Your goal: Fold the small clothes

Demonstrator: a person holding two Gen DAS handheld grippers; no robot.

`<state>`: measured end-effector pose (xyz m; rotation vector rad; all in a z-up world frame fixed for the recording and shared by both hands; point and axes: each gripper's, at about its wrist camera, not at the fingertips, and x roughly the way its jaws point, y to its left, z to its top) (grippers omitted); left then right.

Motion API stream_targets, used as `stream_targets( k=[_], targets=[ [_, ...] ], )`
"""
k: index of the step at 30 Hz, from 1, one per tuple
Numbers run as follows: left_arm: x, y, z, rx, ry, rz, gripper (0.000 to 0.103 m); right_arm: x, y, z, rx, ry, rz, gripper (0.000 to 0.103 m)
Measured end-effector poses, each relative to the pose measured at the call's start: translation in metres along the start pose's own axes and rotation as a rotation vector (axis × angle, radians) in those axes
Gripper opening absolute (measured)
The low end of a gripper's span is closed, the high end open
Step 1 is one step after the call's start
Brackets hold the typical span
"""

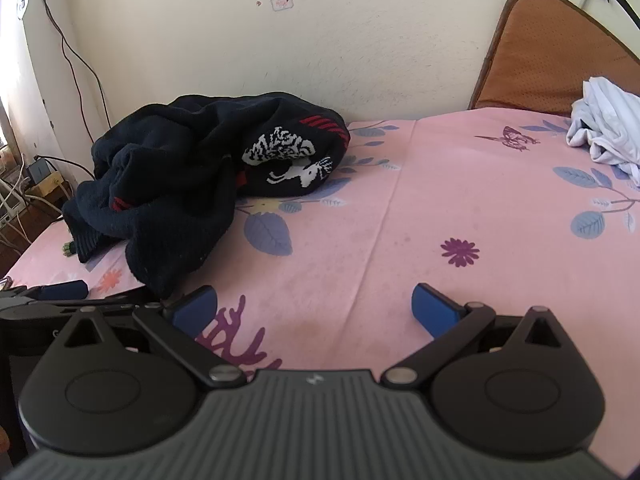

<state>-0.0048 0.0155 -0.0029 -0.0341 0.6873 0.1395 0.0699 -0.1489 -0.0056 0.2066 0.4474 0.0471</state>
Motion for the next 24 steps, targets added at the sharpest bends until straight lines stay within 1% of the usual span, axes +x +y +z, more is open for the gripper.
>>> stream_targets(
  k=[12,24],
  targets=[
    [-0.0002,0.0008,0.0031,0.012,0.032,-0.02,0.103,0.0004,0.0003,0.0002,-0.002,0.001,-0.001,0.103],
    [0.0003,0.0007,0.0028,0.008,0.027,-0.012,0.103,0.0006,0.0,0.0003,0.0,0.0,0.001,0.103]
  ],
)
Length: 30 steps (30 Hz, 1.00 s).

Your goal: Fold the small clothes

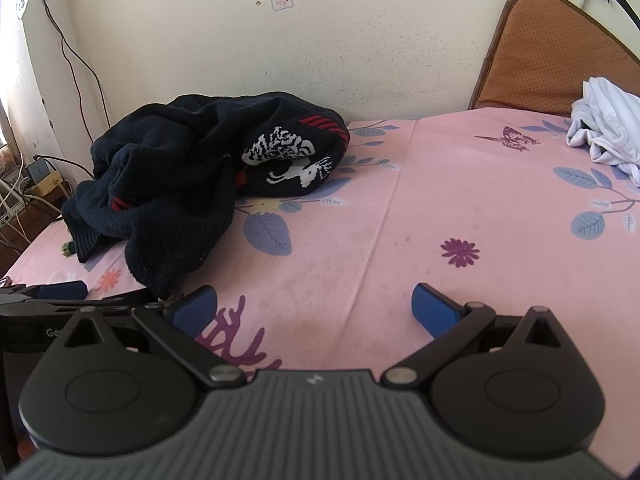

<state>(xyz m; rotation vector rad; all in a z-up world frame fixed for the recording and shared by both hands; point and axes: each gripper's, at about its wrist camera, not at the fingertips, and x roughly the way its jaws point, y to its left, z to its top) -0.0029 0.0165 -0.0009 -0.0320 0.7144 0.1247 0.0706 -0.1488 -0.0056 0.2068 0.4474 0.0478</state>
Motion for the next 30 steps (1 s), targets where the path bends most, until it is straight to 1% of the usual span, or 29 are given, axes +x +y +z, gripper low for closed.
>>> stream_targets(
  k=[8,12,14,16,18,19,20,21,23,24,25,26,27,29,30],
  targets=[
    [0.0,0.0,-0.001,-0.003,-0.008,0.002,0.103,0.001,0.0,-0.001,-0.003,0.002,-0.004,0.103],
    [0.0,0.0,-0.001,0.004,-0.004,-0.002,0.103,-0.001,-0.004,0.003,0.006,0.012,0.016,0.103],
    [-0.001,0.002,-0.002,0.011,-0.005,-0.013,0.103,-0.005,-0.006,0.012,-0.017,0.016,0.018,0.103],
    [-0.003,0.005,-0.003,0.013,-0.01,-0.035,0.103,-0.017,-0.004,0.031,-0.063,-0.021,0.022,0.102],
    [-0.009,0.013,-0.005,-0.012,-0.034,-0.094,0.103,-0.029,0.001,0.054,-0.11,-0.057,0.041,0.097],
    [-0.013,0.021,-0.006,-0.04,-0.055,-0.132,0.103,-0.037,0.007,0.07,-0.143,-0.081,0.058,0.092],
    [-0.016,0.029,-0.007,-0.057,-0.073,-0.14,0.103,-0.042,0.013,0.082,-0.172,-0.096,0.073,0.087],
    [-0.021,0.035,-0.009,-0.063,-0.101,-0.116,0.103,-0.046,0.02,0.094,-0.207,-0.108,0.09,0.085],
    [-0.031,0.049,-0.011,-0.053,-0.186,-0.002,0.103,-0.051,0.042,0.117,-0.289,-0.13,0.131,0.073],
    [-0.035,0.056,-0.012,-0.055,-0.218,0.046,0.103,-0.05,0.053,0.125,-0.322,-0.13,0.15,0.069],
    [-0.037,0.065,-0.012,-0.071,-0.244,0.087,0.103,-0.046,0.063,0.131,-0.35,-0.125,0.167,0.064],
    [-0.038,0.074,-0.013,-0.1,-0.257,0.106,0.103,-0.038,0.078,0.138,-0.389,-0.112,0.192,0.061],
    [-0.038,0.083,-0.013,-0.145,-0.26,0.106,0.103,-0.031,0.09,0.14,-0.418,-0.1,0.206,0.06],
    [-0.038,0.103,-0.016,-0.256,-0.262,0.048,0.103,-0.01,0.119,0.141,-0.5,-0.076,0.227,0.059],
    [-0.039,0.108,-0.017,-0.286,-0.271,0.037,0.103,0.001,0.133,0.14,-0.535,-0.066,0.233,0.059]
  ],
)
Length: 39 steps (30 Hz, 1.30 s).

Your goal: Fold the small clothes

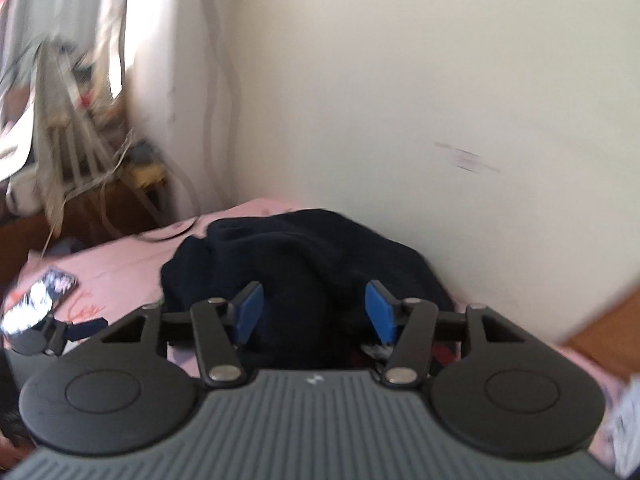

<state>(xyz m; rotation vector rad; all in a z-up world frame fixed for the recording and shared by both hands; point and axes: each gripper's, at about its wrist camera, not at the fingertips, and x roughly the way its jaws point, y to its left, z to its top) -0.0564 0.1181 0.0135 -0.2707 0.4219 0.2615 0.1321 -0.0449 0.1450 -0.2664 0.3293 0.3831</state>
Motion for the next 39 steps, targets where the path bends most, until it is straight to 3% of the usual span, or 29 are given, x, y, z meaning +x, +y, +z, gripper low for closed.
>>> stream_targets(
  k=[4,7,10,11,14,18,23,26,29,33,39],
  targets=[
    [-0.007,0.005,-0.001,-0.026,-0.048,-0.009,0.103,0.061,0.034,0.009,-0.079,0.087,0.028,0.062],
    [-0.013,-0.002,-0.004,0.024,-0.094,-0.004,0.103,0.098,0.048,0.004,-0.171,0.143,-0.041,0.063],
    [-0.018,-0.008,-0.005,0.052,-0.137,-0.004,0.103,0.11,0.042,0.001,-0.153,0.182,-0.063,0.023],
    [-0.019,-0.007,-0.005,0.049,-0.148,-0.005,0.103,0.099,0.034,0.006,-0.126,0.147,-0.064,0.013],
    [-0.02,-0.005,-0.004,0.028,-0.155,-0.011,0.103,0.039,0.005,0.035,-0.093,-0.001,-0.149,0.01],
    [-0.023,-0.004,-0.001,0.031,-0.17,-0.044,0.103,-0.057,-0.049,0.061,-0.054,-0.133,-0.298,0.01],
    [-0.03,-0.038,0.009,0.187,-0.231,-0.052,0.098,-0.17,-0.1,0.06,-0.027,-0.252,-0.476,0.01],
    [-0.037,-0.071,0.017,0.285,-0.281,-0.125,0.096,-0.215,-0.113,0.05,-0.039,-0.276,-0.543,0.01],
    [-0.041,-0.113,0.011,0.452,-0.347,-0.164,0.096,-0.244,-0.118,0.04,-0.061,-0.293,-0.601,0.01],
    [-0.041,-0.164,-0.011,0.635,-0.379,-0.231,0.096,-0.267,-0.123,0.03,-0.05,-0.327,-0.642,0.01],
    [-0.041,-0.222,-0.04,0.753,-0.342,-0.4,0.096,-0.276,-0.114,0.027,-0.049,-0.35,-0.658,0.01]
  ],
)
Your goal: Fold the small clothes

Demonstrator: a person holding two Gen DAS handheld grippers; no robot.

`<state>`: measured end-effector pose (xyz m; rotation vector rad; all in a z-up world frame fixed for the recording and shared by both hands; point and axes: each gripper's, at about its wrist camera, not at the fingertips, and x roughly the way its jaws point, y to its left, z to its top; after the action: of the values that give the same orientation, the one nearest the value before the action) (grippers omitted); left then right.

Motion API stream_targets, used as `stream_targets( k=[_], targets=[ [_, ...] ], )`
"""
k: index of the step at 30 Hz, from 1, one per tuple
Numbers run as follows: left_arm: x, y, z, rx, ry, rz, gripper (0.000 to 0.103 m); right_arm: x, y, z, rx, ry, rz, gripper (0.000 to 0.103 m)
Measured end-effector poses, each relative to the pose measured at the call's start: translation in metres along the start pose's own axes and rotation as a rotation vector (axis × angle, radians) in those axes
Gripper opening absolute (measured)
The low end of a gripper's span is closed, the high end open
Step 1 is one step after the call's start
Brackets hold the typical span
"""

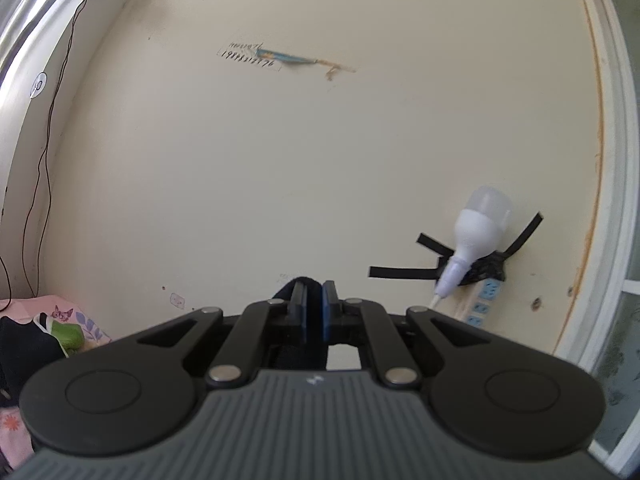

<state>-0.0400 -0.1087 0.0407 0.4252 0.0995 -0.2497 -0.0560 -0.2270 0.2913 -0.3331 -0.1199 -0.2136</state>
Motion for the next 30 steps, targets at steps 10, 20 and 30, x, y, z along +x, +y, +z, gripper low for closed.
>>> stream_targets(
  k=[10,20,30],
  targets=[
    [0.05,0.0,0.02,-0.139,0.088,-0.133,0.087,-0.025,-0.02,-0.005,0.01,-0.006,-0.037,0.01],
    [0.056,0.119,0.087,-0.379,0.007,0.014,0.011,-0.041,-0.03,-0.003,0.021,-0.049,-0.063,0.01],
    [-0.02,0.171,0.239,-0.248,-0.353,0.088,0.01,-0.056,-0.054,-0.052,0.424,0.149,0.237,0.01]
  ],
)
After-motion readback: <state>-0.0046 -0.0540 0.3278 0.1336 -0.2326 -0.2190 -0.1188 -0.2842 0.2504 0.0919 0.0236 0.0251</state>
